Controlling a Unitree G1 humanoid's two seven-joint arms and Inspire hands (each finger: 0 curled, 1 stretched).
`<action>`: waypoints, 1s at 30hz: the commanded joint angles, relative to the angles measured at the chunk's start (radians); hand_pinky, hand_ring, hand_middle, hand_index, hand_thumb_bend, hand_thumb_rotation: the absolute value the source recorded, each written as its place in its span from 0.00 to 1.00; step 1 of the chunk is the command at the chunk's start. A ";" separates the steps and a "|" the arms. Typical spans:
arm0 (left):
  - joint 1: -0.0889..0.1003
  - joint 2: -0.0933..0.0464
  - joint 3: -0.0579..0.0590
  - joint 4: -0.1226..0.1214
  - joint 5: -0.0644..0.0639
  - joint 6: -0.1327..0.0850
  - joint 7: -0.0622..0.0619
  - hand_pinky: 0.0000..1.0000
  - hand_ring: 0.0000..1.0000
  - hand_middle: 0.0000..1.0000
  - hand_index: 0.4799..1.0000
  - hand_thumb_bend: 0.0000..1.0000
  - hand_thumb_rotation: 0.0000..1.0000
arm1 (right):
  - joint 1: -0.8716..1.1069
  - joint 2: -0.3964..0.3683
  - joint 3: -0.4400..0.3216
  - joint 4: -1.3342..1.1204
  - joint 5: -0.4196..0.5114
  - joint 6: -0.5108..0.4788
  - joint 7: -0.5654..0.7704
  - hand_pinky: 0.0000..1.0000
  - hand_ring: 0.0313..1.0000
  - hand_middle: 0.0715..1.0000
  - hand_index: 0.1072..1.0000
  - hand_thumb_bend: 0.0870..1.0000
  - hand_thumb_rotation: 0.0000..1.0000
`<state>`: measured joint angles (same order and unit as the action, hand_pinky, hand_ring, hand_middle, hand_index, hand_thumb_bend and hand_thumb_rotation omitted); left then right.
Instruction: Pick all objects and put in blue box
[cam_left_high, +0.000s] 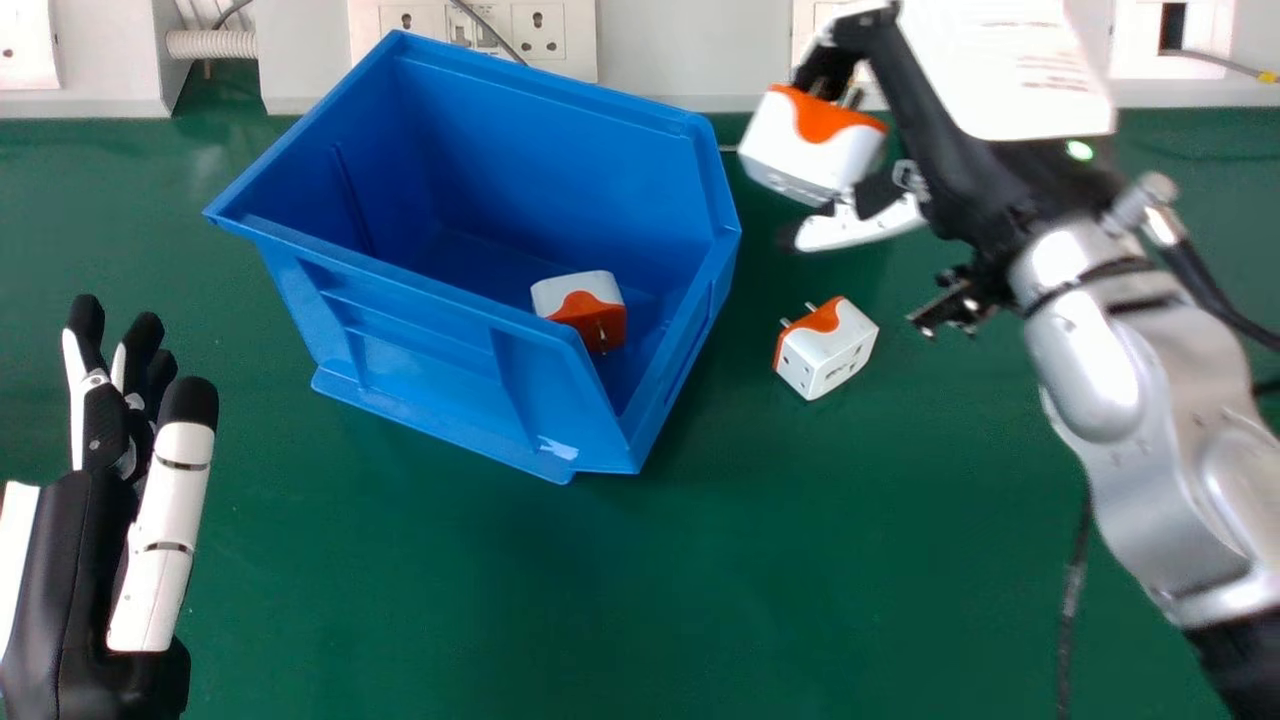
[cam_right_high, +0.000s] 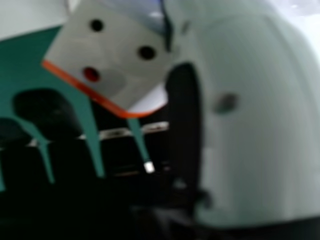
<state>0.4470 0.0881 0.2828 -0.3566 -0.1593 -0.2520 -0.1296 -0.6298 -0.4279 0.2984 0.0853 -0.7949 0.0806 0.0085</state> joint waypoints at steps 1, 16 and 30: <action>0.007 0.004 0.010 -0.016 0.001 -0.024 0.001 1.00 1.00 1.00 1.00 0.51 0.82 | -0.115 0.030 0.044 0.026 -0.061 0.007 0.010 0.12 0.14 0.17 0.41 0.44 0.14; 0.030 -0.007 0.011 -0.002 -0.019 -0.058 -0.007 1.00 1.00 1.00 1.00 0.56 0.81 | -0.400 0.250 0.169 0.416 -0.063 -0.037 -0.019 0.22 0.28 0.35 0.42 0.44 0.14; 0.036 -0.013 0.003 -0.002 -0.022 -0.068 -0.004 1.00 1.00 1.00 1.00 0.55 0.80 | -0.538 0.387 0.278 0.796 -0.061 -0.142 -0.152 0.24 0.33 0.39 0.43 0.45 0.09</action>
<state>0.4755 0.0784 0.2828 -0.3532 -0.1766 -0.2956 -0.1322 -1.1019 -0.0522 0.5700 0.8647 -0.8472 -0.0551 -0.1104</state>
